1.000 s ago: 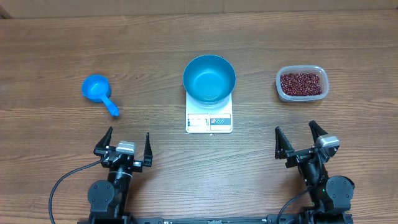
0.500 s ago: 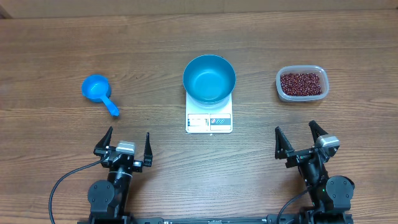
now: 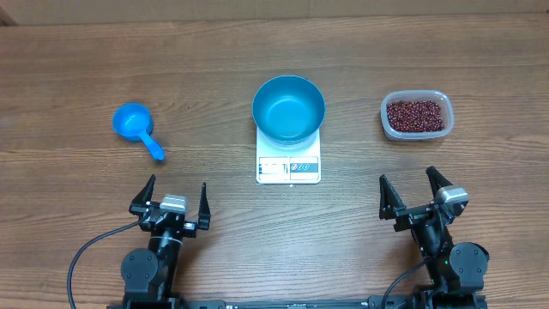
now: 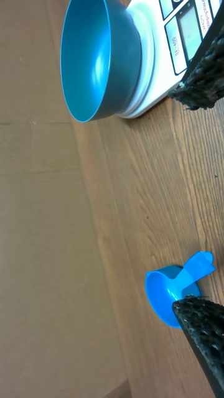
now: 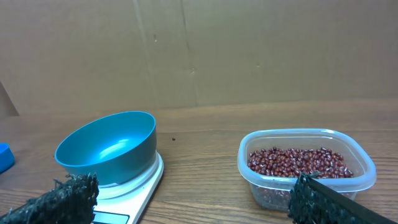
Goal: Scoop item into bowl and weigh 150g on scale
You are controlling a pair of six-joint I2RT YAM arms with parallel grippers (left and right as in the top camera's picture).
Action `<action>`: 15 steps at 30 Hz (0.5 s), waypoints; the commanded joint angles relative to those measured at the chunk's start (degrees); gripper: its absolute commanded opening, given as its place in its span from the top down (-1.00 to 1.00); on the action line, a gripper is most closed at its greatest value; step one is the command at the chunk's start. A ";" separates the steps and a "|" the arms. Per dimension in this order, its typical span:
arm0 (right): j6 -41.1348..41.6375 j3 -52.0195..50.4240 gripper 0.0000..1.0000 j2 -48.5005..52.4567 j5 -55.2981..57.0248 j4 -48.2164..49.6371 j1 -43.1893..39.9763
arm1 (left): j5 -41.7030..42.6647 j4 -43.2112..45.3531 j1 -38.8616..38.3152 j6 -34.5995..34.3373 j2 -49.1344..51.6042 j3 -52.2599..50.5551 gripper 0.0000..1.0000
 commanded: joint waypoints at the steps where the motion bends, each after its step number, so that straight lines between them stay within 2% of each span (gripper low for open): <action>1: -0.04 -0.61 -1.00 -0.46 0.22 0.26 0.26 | 0.46 -0.15 -0.11 0.66 -0.59 -0.24 -0.99; 15: -0.04 -0.61 -1.00 -0.46 0.22 0.26 0.26 | -3.91 -0.07 -0.11 1.27 -0.59 -0.24 -0.99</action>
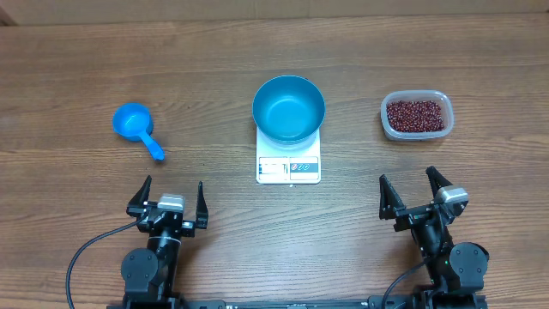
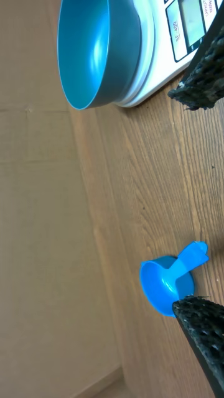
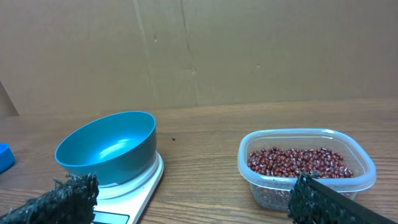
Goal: Scoop item into bowl and weigh 150g on scale
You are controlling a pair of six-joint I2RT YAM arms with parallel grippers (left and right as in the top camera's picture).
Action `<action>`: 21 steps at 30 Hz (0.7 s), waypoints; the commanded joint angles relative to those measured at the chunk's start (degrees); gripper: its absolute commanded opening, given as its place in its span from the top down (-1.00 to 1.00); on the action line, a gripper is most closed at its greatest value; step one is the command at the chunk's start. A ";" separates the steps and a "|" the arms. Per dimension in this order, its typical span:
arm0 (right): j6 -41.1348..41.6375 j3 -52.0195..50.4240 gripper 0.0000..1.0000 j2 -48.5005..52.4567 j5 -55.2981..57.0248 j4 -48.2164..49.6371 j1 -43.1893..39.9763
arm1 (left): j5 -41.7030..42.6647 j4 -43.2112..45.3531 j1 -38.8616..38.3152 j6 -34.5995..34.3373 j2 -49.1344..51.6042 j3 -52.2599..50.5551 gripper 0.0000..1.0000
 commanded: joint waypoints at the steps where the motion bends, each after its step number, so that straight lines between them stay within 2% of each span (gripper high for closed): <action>1: -0.07 -0.61 -1.00 -0.46 0.22 0.26 0.26 | -2.62 0.96 -0.09 1.64 -0.59 -0.24 -0.99; 7: -0.07 -0.61 -1.00 -0.46 0.22 0.26 0.26 | -6.05 2.47 -0.09 1.44 -0.59 -0.24 -0.99; 17: -0.07 -0.61 -1.00 -0.46 0.22 0.26 0.26 | -5.68 3.23 -0.09 -7.21 -0.59 0.96 -1.00; 21: -0.07 -0.61 -1.00 -0.46 0.22 0.26 0.26 | -5.68 3.06 -0.09 -8.59 -0.55 2.91 -1.00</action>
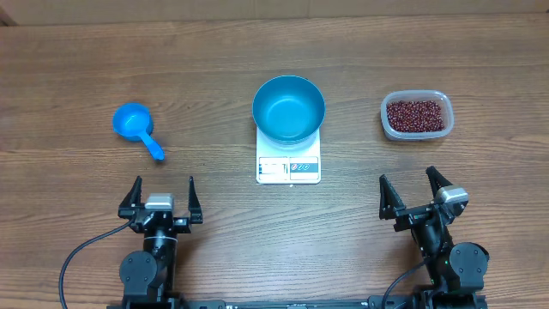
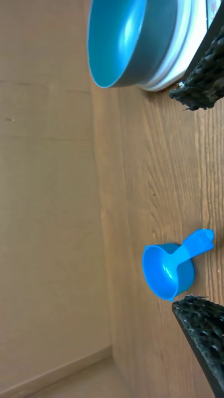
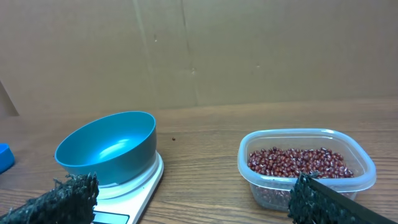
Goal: Scoop item into bowl and weigh 150g on scale
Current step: 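Reach the left gripper forward and down over the blue scoop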
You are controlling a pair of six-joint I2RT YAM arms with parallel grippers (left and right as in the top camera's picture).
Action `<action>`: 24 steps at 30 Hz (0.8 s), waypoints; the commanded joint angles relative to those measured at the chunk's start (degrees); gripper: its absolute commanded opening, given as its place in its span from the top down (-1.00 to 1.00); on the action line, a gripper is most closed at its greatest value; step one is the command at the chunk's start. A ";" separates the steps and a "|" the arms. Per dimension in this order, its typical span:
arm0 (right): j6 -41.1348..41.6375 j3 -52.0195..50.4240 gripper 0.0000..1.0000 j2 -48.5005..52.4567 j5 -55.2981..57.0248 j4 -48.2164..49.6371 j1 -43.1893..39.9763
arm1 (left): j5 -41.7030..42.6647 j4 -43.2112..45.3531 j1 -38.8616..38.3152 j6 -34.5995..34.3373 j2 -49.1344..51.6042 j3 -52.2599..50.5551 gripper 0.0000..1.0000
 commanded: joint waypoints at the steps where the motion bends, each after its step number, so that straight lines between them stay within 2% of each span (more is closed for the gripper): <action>1: -0.07 -0.61 -1.00 -0.46 0.22 0.28 0.26 | -0.76 -0.15 -0.09 -3.13 -0.55 3.21 -1.00; 7: -0.07 -0.61 -1.00 -0.46 0.22 0.28 0.26 | -0.46 -4.61 -0.09 -4.70 0.37 7.93 -1.00; 13: -0.07 -0.61 -1.00 -0.46 0.22 0.28 0.26 | 1.18 -7.98 -0.09 -4.61 5.55 14.43 -1.00; 18: -0.07 -0.61 -1.00 -0.46 0.22 0.28 0.26 | 1.64 -10.32 -0.09 -4.59 14.62 22.49 -1.00; 24: -0.07 -0.61 -1.00 -0.46 0.22 0.28 0.26 | 7.02 -14.10 -0.09 -3.91 29.94 34.27 -1.00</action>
